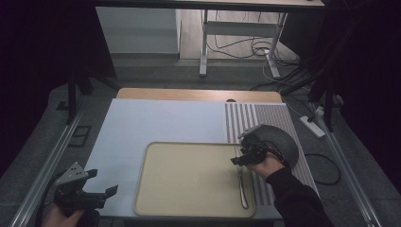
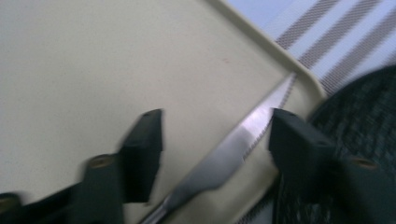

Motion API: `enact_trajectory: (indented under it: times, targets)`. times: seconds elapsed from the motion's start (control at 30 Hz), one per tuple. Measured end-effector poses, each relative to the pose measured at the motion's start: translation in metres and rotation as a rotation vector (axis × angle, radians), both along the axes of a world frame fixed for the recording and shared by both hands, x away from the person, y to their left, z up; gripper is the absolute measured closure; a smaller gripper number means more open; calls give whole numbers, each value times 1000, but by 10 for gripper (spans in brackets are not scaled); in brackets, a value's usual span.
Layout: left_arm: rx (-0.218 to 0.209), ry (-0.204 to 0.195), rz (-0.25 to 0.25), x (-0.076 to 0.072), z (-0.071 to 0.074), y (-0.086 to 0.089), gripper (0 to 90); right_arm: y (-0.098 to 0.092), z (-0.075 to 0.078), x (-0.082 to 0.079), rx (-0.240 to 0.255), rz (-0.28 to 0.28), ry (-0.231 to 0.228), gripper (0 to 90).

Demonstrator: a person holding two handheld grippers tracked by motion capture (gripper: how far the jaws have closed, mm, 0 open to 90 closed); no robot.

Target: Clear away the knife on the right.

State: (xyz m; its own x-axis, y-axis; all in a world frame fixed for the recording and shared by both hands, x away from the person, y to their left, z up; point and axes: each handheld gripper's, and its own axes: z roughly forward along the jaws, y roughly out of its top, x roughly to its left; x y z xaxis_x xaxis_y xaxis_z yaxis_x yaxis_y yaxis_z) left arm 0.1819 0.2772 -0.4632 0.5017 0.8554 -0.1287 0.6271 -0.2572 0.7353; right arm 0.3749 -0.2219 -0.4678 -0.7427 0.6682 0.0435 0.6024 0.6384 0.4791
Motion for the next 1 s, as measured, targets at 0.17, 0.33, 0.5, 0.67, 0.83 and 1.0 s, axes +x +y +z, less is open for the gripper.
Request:
enact_trajectory:
  times: [0.17, 0.33, 0.5, 0.67, 0.83, 1.0]
  targets:
    - [-1, 0, 0, 0, 0, 0, 42, -16, 8, -15, 39, -61, -57, 107]
    - [0, 0, 1, 0, 0, 0, 42, -35, 13, -35, 57, -86, -93, 36]
    - [1, 0, 2, 0, 0, 0, 42, -49, 15, -51, 69, -110, -111, 22]
    - [0, 1, 2, 0, 0, 0, 41, -62, 17, -65, 86, -145, -135, 21]
    - [1, 0, 3, 0, 0, 0, 41, -73, 20, -78, 94, -178, -163, 12]
    - [-1, -1, 3, 0, 0, 0, 41, -81, 20, -88, 90, -205, -178, 0]
